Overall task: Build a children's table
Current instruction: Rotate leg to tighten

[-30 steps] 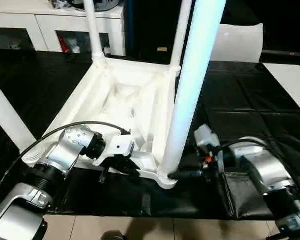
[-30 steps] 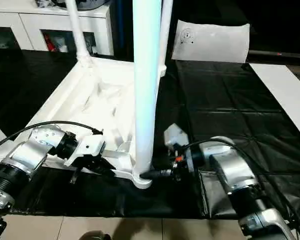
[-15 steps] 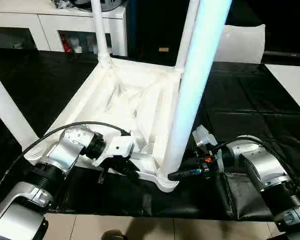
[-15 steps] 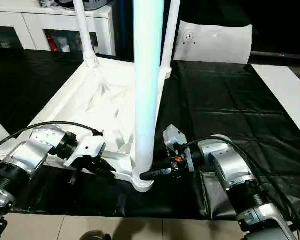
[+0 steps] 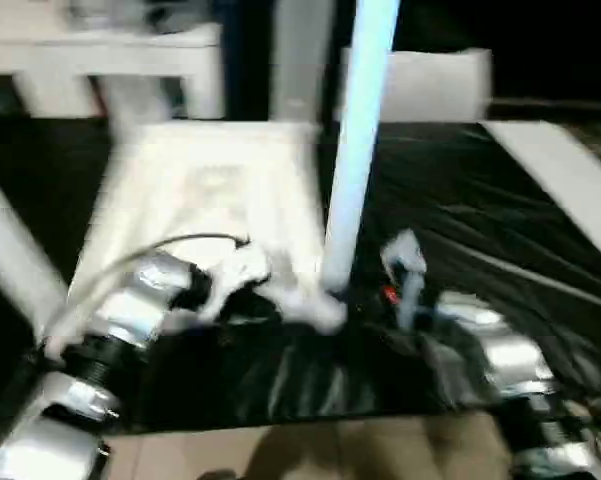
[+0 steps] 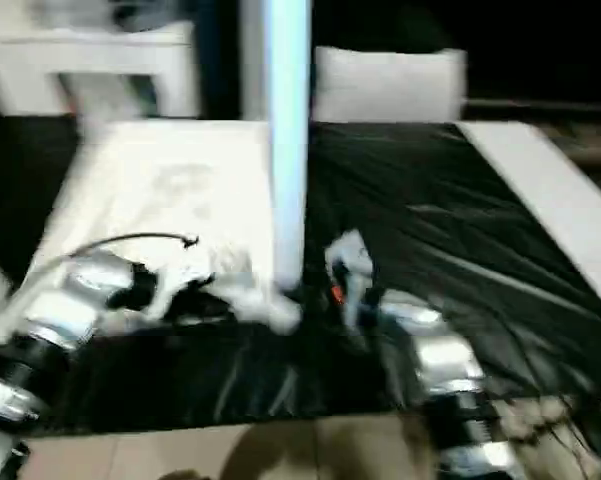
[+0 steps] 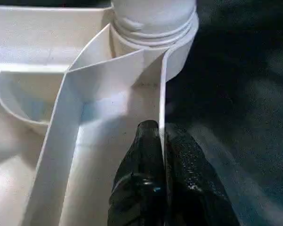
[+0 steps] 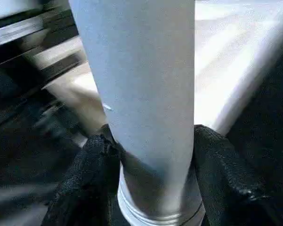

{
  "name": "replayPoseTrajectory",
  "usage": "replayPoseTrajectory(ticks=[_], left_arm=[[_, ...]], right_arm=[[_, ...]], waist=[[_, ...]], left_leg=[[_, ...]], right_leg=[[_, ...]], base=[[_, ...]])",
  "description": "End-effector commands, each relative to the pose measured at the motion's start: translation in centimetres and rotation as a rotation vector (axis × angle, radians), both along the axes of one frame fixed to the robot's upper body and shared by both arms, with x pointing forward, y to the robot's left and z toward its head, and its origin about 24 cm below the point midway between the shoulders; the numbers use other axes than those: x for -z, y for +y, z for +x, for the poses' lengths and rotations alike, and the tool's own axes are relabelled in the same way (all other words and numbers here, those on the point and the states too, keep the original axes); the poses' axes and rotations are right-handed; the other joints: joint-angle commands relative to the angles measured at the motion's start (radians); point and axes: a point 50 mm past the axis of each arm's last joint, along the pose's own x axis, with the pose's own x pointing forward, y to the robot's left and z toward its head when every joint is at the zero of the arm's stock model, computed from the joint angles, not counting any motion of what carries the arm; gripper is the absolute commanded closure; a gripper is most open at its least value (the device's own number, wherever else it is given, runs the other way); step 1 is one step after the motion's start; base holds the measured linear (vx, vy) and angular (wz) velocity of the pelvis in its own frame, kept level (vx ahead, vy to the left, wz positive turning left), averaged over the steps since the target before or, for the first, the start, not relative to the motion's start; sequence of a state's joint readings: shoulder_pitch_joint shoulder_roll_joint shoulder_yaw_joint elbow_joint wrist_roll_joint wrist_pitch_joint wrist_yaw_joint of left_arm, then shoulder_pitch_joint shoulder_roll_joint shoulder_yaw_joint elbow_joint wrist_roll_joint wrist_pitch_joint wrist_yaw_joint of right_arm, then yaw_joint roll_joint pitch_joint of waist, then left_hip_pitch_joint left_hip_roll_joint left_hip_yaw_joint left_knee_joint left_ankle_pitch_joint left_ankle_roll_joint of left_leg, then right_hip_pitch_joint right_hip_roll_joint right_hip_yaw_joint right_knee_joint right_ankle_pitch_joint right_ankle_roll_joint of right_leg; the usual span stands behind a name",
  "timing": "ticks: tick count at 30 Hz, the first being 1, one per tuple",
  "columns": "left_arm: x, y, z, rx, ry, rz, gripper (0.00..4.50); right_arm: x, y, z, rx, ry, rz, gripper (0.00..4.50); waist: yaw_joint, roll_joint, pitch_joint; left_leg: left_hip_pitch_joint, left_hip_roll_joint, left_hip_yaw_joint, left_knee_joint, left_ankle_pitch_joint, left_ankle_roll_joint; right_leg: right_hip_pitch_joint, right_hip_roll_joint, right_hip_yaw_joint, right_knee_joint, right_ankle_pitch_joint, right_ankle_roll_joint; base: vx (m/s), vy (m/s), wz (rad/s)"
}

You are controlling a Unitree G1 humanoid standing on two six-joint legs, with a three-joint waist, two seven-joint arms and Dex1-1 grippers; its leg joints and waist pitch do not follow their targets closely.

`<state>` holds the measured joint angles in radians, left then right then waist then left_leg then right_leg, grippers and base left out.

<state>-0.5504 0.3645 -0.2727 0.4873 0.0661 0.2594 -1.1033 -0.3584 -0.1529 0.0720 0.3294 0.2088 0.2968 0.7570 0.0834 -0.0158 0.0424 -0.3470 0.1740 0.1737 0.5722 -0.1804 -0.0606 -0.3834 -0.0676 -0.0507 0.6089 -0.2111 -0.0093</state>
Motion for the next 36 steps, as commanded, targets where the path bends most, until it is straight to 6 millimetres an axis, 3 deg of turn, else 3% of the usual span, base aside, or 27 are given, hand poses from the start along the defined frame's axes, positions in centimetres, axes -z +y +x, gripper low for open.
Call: replayPoseTrajectory(ticks=[1, 4, 7, 8, 9, 10, 14, 17, 18, 25, 29, 32, 36], left_arm=[[-0.6, -2.3, 0.2, -0.010, -0.045, -0.059, 4.50], [-0.9, -3.7, 0.7, -0.159, -0.082, -0.066, 4.50], [-1.1, -4.6, 1.0, -0.236, -0.102, -0.071, 4.50], [-1.2, -5.1, 1.1, -0.249, -0.106, -0.071, 4.50], [-1.3, -5.3, 1.1, -0.253, -0.108, -0.070, 4.50], [-1.4, -5.6, 1.1, -0.249, -0.116, -0.059, 4.50], [-1.3, -5.6, 1.0, -0.225, -0.109, -0.053, 4.50], [-1.2, -5.2, 0.6, -0.168, -0.104, -0.043, 4.50], [-1.0, -4.8, 0.5, -0.151, -0.092, -0.034, 4.50], [-0.7, -3.0, 0.1, -0.025, -0.092, 0.001, 4.50], [-0.5, -1.9, -0.4, 0.110, -0.081, 0.021, 4.50], [-0.4, -0.7, -0.9, 0.233, -0.054, 0.064, 4.50], [-1.0, 0.2, -1.3, 0.353, -0.015, 0.076, 4.50]], right_arm=[[1.2, 3.3, -0.7, -0.068, 0.080, 0.006, 2.53], [1.1, 5.0, 0.5, 0.100, 0.114, 0.022, 2.54], [0.9, 5.9, 1.0, 0.154, 0.119, 0.005, 2.54], [0.8, 6.3, 0.9, 0.140, 0.113, 0.014, 2.54], [0.8, 6.3, 0.9, 0.137, 0.105, 0.013, 2.54], [0.7, 6.2, 0.7, 0.137, 0.078, 0.015, 1.98], [0.8, 4.6, 0.6, 0.185, 0.056, 0.040, 1.77], [0.4, 2.8, 0.5, 0.189, 0.012, 0.054, 1.43], [0.1, 2.0, 0.4, 0.179, -0.009, 0.059, 1.39], [-1.6, -1.7, -0.4, 0.039, -0.125, 0.034, 0.79], [-2.2, -3.5, -0.8, -0.102, -0.153, -0.034, 0.37], [-2.7, -4.4, -1.2, -0.250, -0.161, -0.094, 0.32], [-3.0, -4.8, -1.4, -0.392, -0.150, -0.134, 0.32]], waist=[[0.002, 0.002, -0.038], [-0.008, 0.002, -0.038], [-0.014, 0.003, -0.039], [-0.013, -0.002, -0.041], [-0.011, 0.002, -0.044], [-0.009, 0.002, -0.044], [0.001, 0.003, -0.049], [0.009, 0.002, -0.050], [0.011, 0.009, -0.051], [0.012, 0.003, -0.053], [0.016, 0.005, -0.051], [0.023, 0.002, -0.050], [0.034, 0.006, -0.051]], left_leg=[[0.011, 0.053, -0.037, -0.080, -0.385, -0.039], [0.009, 0.054, -0.033, -0.082, -0.374, -0.034], [0.006, 0.054, -0.029, -0.081, -0.349, -0.029], [0.005, 0.052, -0.027, -0.080, -0.332, -0.020], [0.002, 0.053, -0.025, -0.078, -0.305, -0.013], [0.002, 0.053, -0.024, -0.077, -0.291, -0.008], [-0.002, 0.051, -0.018, -0.072, -0.212, 0.019], [-0.003, 0.052, -0.017, -0.072, -0.189, 0.025], [-0.003, 0.052, -0.019, -0.072, -0.193, 0.025], [-0.009, 0.052, -0.016, -0.066, -0.169, 0.050], [-0.005, 0.053, -0.017, -0.065, -0.187, 0.056], [-0.004, 0.056, -0.015, -0.065, -0.198, 0.055], [-0.001, 0.060, -0.014, -0.064, -0.199, 0.051]], right_leg=[[0.016, -0.095, 0.044, -0.115, -0.573, -0.100], [0.013, -0.088, 0.046, -0.107, -0.494, -0.128], [0.015, -0.084, 0.049, -0.102, -0.423, -0.143], [0.018, -0.084, 0.051, -0.101, -0.393, -0.147], [0.022, -0.084, 0.053, -0.096, -0.343, -0.155], [0.023, -0.083, 0.053, -0.094, -0.316, -0.159], [0.032, -0.080, 0.054, -0.081, -0.171, -0.183], [0.036, -0.080, 0.052, -0.079, -0.147, -0.185], [0.038, -0.080, 0.051, -0.078, -0.143, -0.187], [0.044, -0.077, 0.050, -0.073, -0.075, -0.200], [0.040, -0.078, 0.048, -0.080, -0.133, -0.198], [0.039, -0.077, 0.049, -0.078, -0.135, -0.200], [0.036, -0.077, 0.046, -0.072, -0.130, -0.221]], base=[[0.000, 0.000, 0.00], [0.000, 0.000, 0.00], [0.000, 0.000, 0.00], [0.000, 0.000, 0.00], [0.000, 0.000, 0.00], [0.050, -0.004, 0.02], [0.026, -0.004, 0.01], [0.000, 0.000, 0.00], [0.000, 0.000, 0.00], [0.000, 0.000, 0.00], [0.000, 0.000, 0.00], [0.000, 0.000, 0.00], [0.000, 0.000, 0.00]])
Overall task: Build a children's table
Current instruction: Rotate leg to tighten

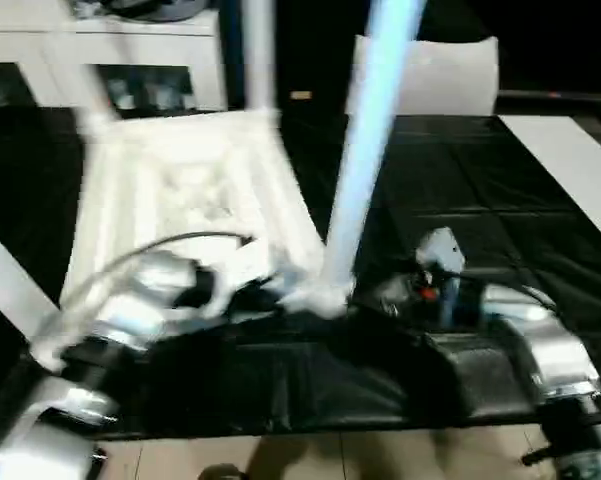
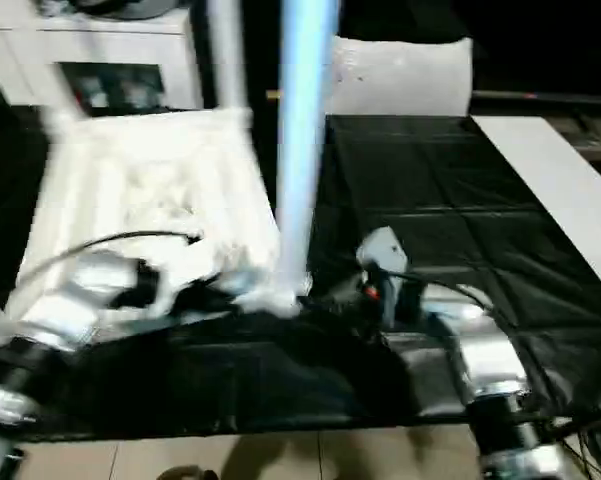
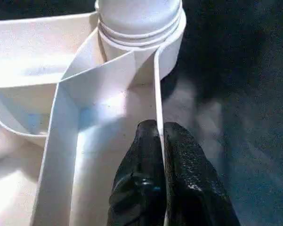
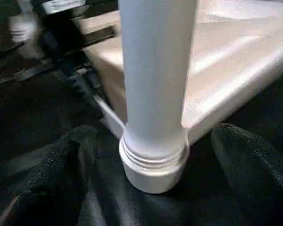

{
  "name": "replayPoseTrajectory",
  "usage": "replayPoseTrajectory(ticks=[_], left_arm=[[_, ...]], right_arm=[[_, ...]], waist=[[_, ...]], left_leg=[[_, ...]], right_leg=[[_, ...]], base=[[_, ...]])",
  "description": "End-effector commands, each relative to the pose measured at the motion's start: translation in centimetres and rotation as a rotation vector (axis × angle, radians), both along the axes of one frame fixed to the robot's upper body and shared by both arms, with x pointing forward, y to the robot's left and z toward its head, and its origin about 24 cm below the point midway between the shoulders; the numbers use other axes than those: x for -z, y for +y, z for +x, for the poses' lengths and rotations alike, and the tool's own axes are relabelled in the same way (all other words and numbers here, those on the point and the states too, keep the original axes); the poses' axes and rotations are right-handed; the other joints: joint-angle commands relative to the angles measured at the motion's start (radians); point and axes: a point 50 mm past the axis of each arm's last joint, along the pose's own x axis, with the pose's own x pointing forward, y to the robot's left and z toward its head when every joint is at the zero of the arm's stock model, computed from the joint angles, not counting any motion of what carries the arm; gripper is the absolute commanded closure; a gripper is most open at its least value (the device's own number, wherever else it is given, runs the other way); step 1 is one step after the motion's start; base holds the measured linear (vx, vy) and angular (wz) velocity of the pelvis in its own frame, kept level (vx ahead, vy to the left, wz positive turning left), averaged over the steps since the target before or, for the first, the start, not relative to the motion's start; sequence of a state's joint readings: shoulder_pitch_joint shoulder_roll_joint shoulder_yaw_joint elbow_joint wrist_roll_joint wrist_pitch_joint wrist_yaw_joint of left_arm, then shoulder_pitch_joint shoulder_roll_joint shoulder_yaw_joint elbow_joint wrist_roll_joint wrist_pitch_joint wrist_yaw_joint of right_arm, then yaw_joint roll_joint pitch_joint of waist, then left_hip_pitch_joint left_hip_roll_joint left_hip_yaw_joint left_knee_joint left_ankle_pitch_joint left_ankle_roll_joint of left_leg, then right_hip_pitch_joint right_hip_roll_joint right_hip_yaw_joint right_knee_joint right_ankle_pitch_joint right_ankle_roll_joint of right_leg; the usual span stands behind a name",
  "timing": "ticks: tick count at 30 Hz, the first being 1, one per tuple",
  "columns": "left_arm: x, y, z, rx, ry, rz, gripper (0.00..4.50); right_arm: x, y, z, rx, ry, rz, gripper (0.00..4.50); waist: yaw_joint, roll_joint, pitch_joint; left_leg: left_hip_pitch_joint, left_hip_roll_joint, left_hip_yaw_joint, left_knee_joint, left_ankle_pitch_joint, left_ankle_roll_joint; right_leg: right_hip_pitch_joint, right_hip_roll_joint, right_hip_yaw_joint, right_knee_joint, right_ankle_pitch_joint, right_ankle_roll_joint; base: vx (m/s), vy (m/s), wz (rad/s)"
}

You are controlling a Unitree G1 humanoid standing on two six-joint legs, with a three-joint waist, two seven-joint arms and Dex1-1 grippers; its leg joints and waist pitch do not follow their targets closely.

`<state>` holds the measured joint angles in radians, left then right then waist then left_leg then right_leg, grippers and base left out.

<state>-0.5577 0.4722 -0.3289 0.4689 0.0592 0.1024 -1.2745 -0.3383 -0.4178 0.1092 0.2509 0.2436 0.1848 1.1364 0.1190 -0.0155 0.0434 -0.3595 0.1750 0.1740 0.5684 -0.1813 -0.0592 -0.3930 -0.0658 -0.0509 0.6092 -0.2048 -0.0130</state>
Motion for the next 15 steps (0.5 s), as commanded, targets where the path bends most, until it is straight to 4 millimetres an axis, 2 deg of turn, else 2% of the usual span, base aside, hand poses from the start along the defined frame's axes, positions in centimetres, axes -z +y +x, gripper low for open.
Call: replayPoseTrajectory(ticks=[1, 6, 8, 10, 11, 13, 14, 15], left_arm=[[0.2, -1.2, -0.6, 0.135, 0.030, 0.018, 4.50], [0.1, -0.9, -1.2, 0.244, 0.079, 0.041, 4.50], [0.1, -0.9, -1.5, 0.274, 0.092, 0.047, 4.50], [0.1, -0.9, -1.8, 0.326, 0.110, 0.056, 4.50], [0.1, -0.9, -2.0, 0.360, 0.122, 0.061, 4.50], [0.1, -1.1, -2.1, 0.402, 0.130, 0.069, 4.50], [0.1, -1.2, -2.1, 0.410, 0.128, 0.072, 4.50], [0.1, -1.2, -2.1, 0.410, 0.128, 0.072, 4.50]], right_arm=[[-0.5, 0.0, 0.0, -0.059, -0.009, -0.005, 0.32], [-0.5, 0.2, -0.5, -0.193, 0.029, -0.016, 0.32], [-0.4, 0.3, -0.6, -0.227, 0.041, -0.025, 0.66], [-0.3, 0.6, -0.8, -0.286, 0.064, -0.034, 0.69], [-0.2, 0.7, -0.9, -0.321, 0.074, -0.038, 0.96], [-0.1, 1.1, -1.0, -0.366, 0.084, -0.039, 1.13], [-0.1, 1.3, -1.0, -0.380, 0.090, -0.034, 1.13], [-0.1, 1.3, -1.0, -0.382, 0.091, -0.034, 1.19]], waist=[[-0.001, 0.005, -0.052], [0.015, 0.004, -0.055], [0.022, 0.001, -0.054], [0.024, 0.000, -0.053], [0.025, -0.002, -0.053], [0.024, 0.001, -0.054], [0.024, -0.003, -0.055], [0.026, -0.001, -0.055]], left_leg=[[0.011, 0.060, -0.014, -0.061, -0.193, 0.048], [0.012, 0.062, -0.011, -0.056, -0.173, 0.054], [0.011, 0.061, -0.011, -0.056, -0.175, 0.055], [0.011, 0.062, -0.012, -0.057, -0.184, 0.051], [0.011, 0.062, -0.013, -0.058, -0.187, 0.049], [0.012, 0.063, -0.013, -0.058, -0.192, 0.045], [0.012, 0.063, -0.012, -0.057, -0.187, 0.046], [0.014, 0.063, -0.011, -0.056, -0.183, 0.047]], right_leg=[[0.046, -0.079, 0.047, -0.070, -0.126, -0.220], [0.046, -0.082, 0.045, -0.063, -0.084, -0.241], [0.047, -0.083, 0.045, -0.063, -0.097, -0.238], [0.046, -0.084, 0.045, -0.066, -0.127, -0.232], [0.046, -0.085, 0.045, -0.066, -0.147, -0.228], [0.044, -0.084, 0.044, -0.066, -0.150, -0.230], [0.044, -0.084, 0.044, -0.065, -0.136, -0.232], [0.043, -0.084, 0.045, -0.063, -0.125, -0.235]], base=[[0.000, 0.000, 0.00], [0.000, 0.000, 0.00], [0.000, 0.000, 0.00], [0.000, 0.000, 0.00], [0.000, 0.000, 0.00], [0.000, 0.000, 0.00], [0.000, 0.000, 0.00], [0.000, 0.000, 0.00]])
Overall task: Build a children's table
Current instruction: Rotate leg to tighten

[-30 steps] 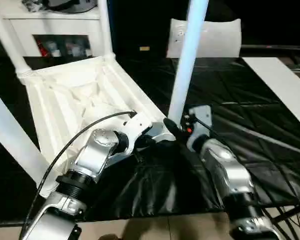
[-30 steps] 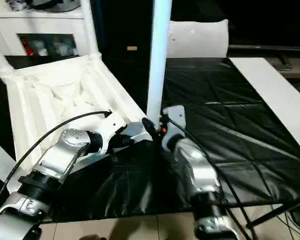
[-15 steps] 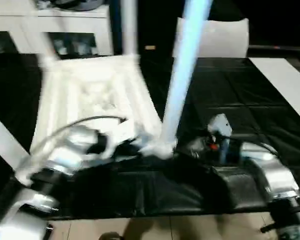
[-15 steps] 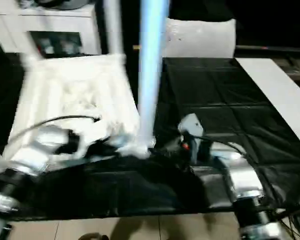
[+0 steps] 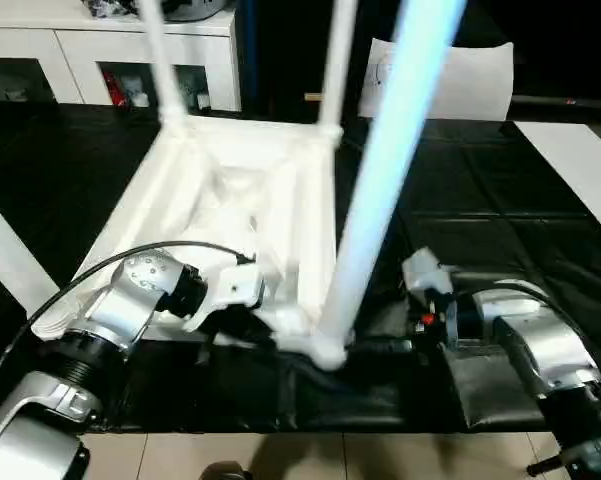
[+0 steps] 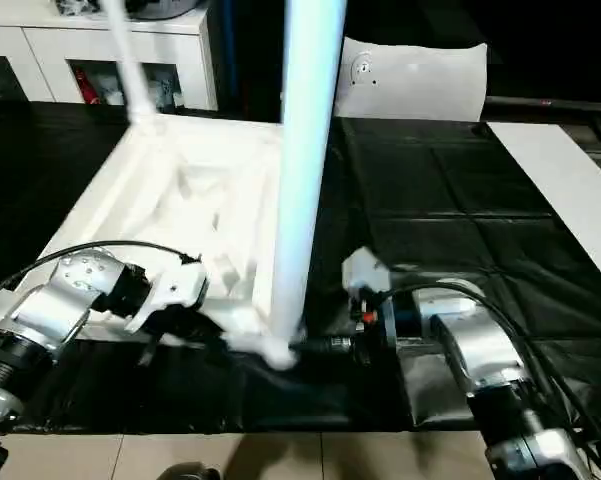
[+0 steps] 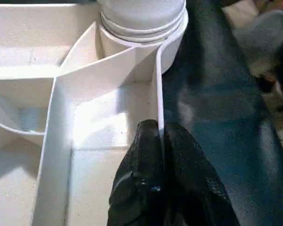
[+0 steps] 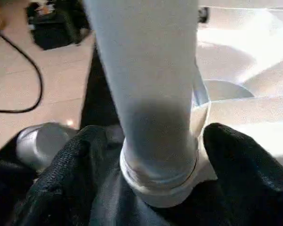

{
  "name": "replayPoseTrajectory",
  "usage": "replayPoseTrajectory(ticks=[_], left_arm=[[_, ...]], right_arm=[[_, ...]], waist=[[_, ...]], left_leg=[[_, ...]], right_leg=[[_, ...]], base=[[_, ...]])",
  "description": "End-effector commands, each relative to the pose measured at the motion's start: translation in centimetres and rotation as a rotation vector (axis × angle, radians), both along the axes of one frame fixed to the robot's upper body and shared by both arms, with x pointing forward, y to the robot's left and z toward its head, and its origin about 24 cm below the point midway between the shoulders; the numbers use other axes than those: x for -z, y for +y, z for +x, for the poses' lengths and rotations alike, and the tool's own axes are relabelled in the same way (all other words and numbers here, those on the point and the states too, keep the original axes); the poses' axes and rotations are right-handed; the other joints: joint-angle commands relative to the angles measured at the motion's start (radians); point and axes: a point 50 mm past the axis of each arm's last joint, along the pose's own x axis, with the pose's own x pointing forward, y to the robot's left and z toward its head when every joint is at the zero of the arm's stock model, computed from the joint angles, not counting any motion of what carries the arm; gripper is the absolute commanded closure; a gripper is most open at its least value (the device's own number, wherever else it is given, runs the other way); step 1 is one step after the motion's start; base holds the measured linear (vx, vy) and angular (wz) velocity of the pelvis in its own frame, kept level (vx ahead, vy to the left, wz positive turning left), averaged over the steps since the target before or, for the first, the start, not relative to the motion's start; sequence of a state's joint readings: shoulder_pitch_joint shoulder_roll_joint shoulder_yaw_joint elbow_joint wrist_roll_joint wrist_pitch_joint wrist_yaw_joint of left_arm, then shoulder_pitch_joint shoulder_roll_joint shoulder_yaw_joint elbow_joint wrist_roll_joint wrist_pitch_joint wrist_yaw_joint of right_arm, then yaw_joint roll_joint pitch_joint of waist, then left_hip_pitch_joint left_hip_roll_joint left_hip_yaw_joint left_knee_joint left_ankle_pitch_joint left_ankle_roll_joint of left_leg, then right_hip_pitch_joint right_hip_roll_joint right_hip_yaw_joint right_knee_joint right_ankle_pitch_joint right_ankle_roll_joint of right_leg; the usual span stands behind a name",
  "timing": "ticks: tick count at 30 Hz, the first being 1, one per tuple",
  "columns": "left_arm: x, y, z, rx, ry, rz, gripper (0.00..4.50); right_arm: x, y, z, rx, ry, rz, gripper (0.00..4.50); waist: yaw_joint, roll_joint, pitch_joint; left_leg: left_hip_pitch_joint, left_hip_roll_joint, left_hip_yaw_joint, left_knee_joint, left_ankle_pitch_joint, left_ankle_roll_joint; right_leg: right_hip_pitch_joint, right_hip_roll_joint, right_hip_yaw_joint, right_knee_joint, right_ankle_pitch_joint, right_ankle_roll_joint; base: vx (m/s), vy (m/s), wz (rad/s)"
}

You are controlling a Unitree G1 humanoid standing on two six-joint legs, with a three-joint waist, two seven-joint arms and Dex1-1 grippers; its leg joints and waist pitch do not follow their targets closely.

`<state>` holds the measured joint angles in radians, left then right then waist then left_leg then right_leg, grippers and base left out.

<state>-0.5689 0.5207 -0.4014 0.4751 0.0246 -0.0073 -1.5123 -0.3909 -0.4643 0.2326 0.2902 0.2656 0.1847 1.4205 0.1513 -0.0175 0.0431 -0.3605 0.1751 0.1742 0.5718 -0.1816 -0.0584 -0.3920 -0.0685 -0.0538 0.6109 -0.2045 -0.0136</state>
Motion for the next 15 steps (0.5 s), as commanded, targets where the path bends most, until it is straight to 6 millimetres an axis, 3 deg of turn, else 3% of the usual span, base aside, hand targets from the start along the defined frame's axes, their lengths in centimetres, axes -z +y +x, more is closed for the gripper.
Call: replayPoseTrajectory(ticks=[1, 5, 8, 15], left_arm=[[0.3, -1.4, -0.7, 0.139, 0.031, 0.035, 4.50], [0.2, -1.6, -0.7, 0.161, 0.031, 0.037, 4.50], [0.3, -1.6, -0.7, 0.166, 0.032, 0.038, 4.50], [0.4, -1.5, -0.7, 0.175, 0.032, 0.044, 4.50]], right_arm=[[-0.3, 0.2, 0.1, -0.035, -0.005, 0.006, 1.27], [-0.2, 0.8, -0.1, -0.078, 0.019, 0.017, 1.62], [-0.1, 1.0, -0.2, -0.086, 0.026, 0.017, 2.01], [0.4, 1.4, -0.2, -0.113, 0.060, 0.017, 2.42]], waist=[[-0.005, 0.001, -0.055], [0.004, 0.004, -0.058], [0.005, 0.005, -0.058], [0.008, 0.005, -0.057]], left_leg=[[0.014, 0.063, -0.011, -0.060, -0.181, 0.047], [0.018, 0.065, -0.010, -0.058, -0.176, 0.050], [0.013, 0.066, -0.012, -0.058, -0.175, 0.047], [0.012, 0.066, -0.013, -0.060, -0.202, 0.031]], right_leg=[[0.042, -0.081, 0.047, -0.064, -0.122, -0.236], [0.040, -0.083, 0.041, -0.062, -0.098, -0.247], [0.043, -0.085, 0.038, -0.058, -0.082, -0.249], [0.043, -0.089, 0.038, -0.062, -0.127, -0.236]], base=[[0.000, 0.000, 0.00], [0.000, 0.000, 0.00], [0.000, 0.000, 0.00], [0.000, 0.000, 0.00]])
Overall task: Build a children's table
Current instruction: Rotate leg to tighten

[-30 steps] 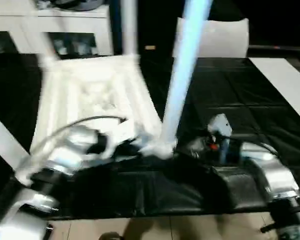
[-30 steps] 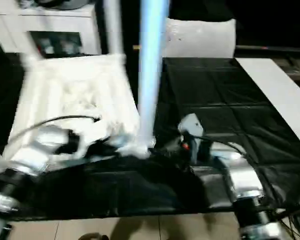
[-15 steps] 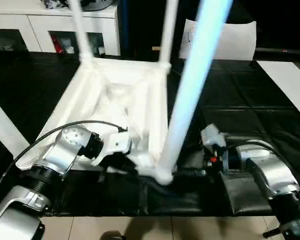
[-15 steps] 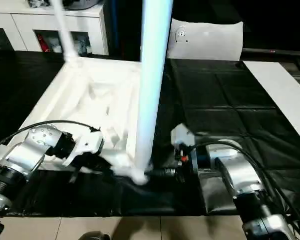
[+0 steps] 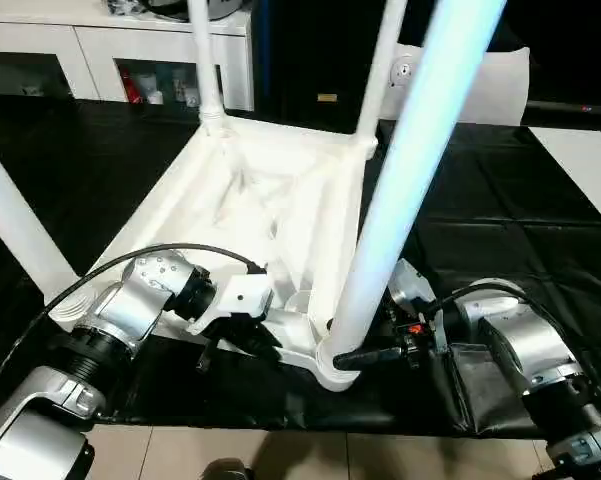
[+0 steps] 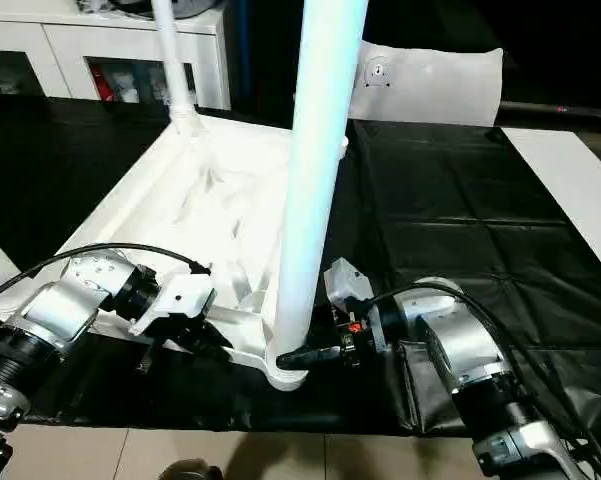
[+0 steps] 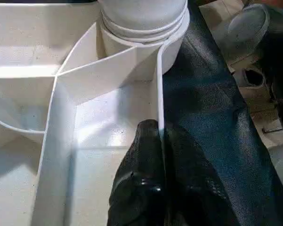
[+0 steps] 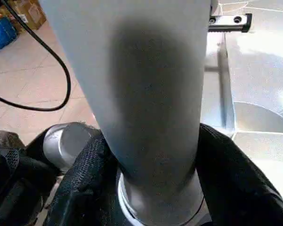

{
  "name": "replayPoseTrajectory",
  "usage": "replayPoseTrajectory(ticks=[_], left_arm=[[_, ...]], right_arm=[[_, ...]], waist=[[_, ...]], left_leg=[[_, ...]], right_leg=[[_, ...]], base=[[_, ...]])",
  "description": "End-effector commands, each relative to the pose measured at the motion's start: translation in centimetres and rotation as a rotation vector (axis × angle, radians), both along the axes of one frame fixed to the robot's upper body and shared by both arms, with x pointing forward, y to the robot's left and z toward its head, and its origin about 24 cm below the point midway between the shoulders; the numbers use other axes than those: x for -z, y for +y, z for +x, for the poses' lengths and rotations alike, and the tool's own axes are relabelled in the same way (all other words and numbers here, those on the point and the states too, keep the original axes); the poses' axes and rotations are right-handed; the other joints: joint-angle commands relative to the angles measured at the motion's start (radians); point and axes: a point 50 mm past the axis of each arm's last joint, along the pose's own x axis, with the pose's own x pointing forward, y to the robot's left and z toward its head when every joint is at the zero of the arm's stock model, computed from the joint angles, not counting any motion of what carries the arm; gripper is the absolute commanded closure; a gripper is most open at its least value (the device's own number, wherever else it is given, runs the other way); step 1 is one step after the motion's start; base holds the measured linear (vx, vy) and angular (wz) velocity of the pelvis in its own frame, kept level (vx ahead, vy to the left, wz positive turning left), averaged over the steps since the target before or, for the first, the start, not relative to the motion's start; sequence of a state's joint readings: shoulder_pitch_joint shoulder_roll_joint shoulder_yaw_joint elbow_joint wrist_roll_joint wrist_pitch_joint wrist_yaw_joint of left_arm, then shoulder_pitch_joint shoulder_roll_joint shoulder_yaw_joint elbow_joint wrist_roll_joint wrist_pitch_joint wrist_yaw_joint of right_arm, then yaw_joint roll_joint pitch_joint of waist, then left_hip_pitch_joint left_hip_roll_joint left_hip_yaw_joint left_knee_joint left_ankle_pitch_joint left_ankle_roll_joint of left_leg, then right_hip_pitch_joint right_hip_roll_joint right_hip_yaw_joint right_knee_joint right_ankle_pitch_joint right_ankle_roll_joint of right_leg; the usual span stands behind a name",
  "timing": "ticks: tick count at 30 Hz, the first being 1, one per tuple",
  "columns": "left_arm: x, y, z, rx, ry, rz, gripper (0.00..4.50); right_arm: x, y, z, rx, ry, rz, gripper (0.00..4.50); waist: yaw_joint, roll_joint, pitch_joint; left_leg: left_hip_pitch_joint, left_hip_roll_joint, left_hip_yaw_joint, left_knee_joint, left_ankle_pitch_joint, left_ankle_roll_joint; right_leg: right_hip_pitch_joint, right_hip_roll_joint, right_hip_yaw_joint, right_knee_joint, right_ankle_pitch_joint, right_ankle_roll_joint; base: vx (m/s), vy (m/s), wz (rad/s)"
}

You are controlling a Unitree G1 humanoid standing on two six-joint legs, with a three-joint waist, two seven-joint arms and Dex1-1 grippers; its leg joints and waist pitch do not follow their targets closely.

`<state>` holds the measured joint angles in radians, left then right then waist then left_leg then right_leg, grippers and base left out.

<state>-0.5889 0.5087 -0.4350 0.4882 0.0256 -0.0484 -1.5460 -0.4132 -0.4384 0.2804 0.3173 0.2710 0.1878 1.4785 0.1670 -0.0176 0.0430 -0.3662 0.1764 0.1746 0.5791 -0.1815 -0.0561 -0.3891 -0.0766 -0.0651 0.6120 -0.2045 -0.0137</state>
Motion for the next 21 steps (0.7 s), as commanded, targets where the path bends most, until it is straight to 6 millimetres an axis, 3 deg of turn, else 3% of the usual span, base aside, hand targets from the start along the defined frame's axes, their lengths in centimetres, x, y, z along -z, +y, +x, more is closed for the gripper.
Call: replayPoseTrajectory(ticks=[1, 6, 8, 10, 12, 13, 15, 16, 17, 18, 21], left_arm=[[0.4, -0.7, -0.6, 0.094, 0.032, 0.039, 4.50], [0.6, -0.4, -0.4, 0.024, 0.043, 0.017, 4.50], [0.6, -0.4, -0.1, -0.079, 0.046, -0.037, 4.50], [0.6, -0.4, 0.0, -0.124, 0.043, -0.055, 4.50], [0.6, -0.4, 0.3, -0.196, 0.037, -0.075, 4.50], [0.7, -0.5, 0.5, -0.258, 0.037, -0.086, 4.50], [0.9, -0.6, 0.7, -0.313, 0.039, -0.090, 4.50], [0.9, -0.6, 0.7, -0.317, 0.039, -0.090, 4.50], [1.1, -1.2, 0.9, -0.397, 0.026, -0.105, 4.50], [1.2, -1.5, 1.1, -0.446, 0.008, -0.113, 4.50], [1.4, -2.5, 1.3, -0.546, 0.005, -0.133, 4.50]], right_arm=[[-0.1, 0.1, 0.1, -0.018, 0.018, 0.004, 2.47], [0.2, 0.3, -0.6, -0.004, 0.070, 0.028, 2.48], [0.6, 0.8, -1.1, 0.068, 0.107, 0.063, 2.48], [0.9, 1.2, -1.1, 0.112, 0.109, 0.077, 2.48], [1.3, 1.8, -0.8, 0.203, 0.103, 0.081, 2.48], [1.9, 2.4, -0.4, 0.296, 0.091, 0.071, 2.48], [2.4, 2.9, 0.1, 0.385, 0.081, 0.060, 2.48], [2.4, 3.0, 0.2, 0.394, 0.081, 0.059, 2.49], [2.8, 3.9, 1.0, 0.523, 0.111, 0.073, 2.49], [3.0, 4.6, 1.4, 0.602, 0.138, 0.080, 2.49], [3.1, 6.0, 2.0, 0.700, 0.166, 0.089, 2.50]], waist=[[-0.008, 0.005, -0.057], [-0.008, 0.007, -0.058], [-0.006, 0.005, -0.057], [-0.008, 0.005, -0.056], [-0.013, 0.002, -0.048], [-0.016, 0.005, -0.041], [-0.032, 0.000, -0.034], [-0.039, -0.001, -0.035], [-0.050, 0.001, -0.034], [-0.067, 0.004, -0.032], [-0.093, 0.006, -0.033]], left_leg=[[0.019, 0.064, -0.014, -0.068, -0.208, 0.025], [0.018, 0.064, -0.014, -0.067, -0.183, 0.028], [0.018, 0.065, -0.014, -0.068, -0.184, 0.026], [0.016, 0.064, -0.015, -0.070, -0.199, 0.022], [0.018, 0.062, -0.016, -0.076, -0.258, 0.007], [0.024, 0.062, -0.018, -0.081, -0.306, -0.009], [0.032, 0.056, -0.031, -0.085, -0.386, -0.042], [0.029, 0.056, -0.034, -0.087, -0.385, -0.046], [0.019, 0.055, -0.040, -0.093, -0.385, -0.049], [0.018, 0.057, -0.043, -0.096, -0.410, -0.060], [0.028, 0.049, -0.052, -0.089, -0.464, -0.068]], right_leg=[[0.041, -0.081, 0.049, -0.064, -0.138, -0.235], [0.042, -0.079, 0.049, -0.060, -0.106, -0.235], [0.042, -0.079, 0.050, -0.059, -0.097, -0.234], [0.042, -0.081, 0.049, -0.063, -0.128, -0.228], [0.040, -0.083, 0.050, -0.077, -0.244, -0.206], [0.032, -0.087, 0.052, -0.087, -0.345, -0.186], [0.029, -0.096, 0.049, -0.110, -0.570, -0.119], [0.032, -0.099, 0.047, -0.112, -0.601, -0.102], [0.039, -0.098, 0.042, -0.115, -0.627, -0.078], [0.033, -0.095, 0.037, -0.115, -0.638, -0.074], [0.026, -0.098, 0.026, -0.132, -0.694, -0.055]], base=[[0.000, 0.000, 0.00], [0.000, 0.000, 0.00], [0.000, 0.000, 0.00], [0.000, 0.000, 0.00], [0.000, 0.000, 0.00], [0.000, 0.000, 0.00], [0.000, 0.000, 0.00], [-0.054, 0.010, -0.16], [-0.054, 0.010, -0.16], [-0.058, 0.021, -0.20], [-0.036, 0.014, -0.13]])
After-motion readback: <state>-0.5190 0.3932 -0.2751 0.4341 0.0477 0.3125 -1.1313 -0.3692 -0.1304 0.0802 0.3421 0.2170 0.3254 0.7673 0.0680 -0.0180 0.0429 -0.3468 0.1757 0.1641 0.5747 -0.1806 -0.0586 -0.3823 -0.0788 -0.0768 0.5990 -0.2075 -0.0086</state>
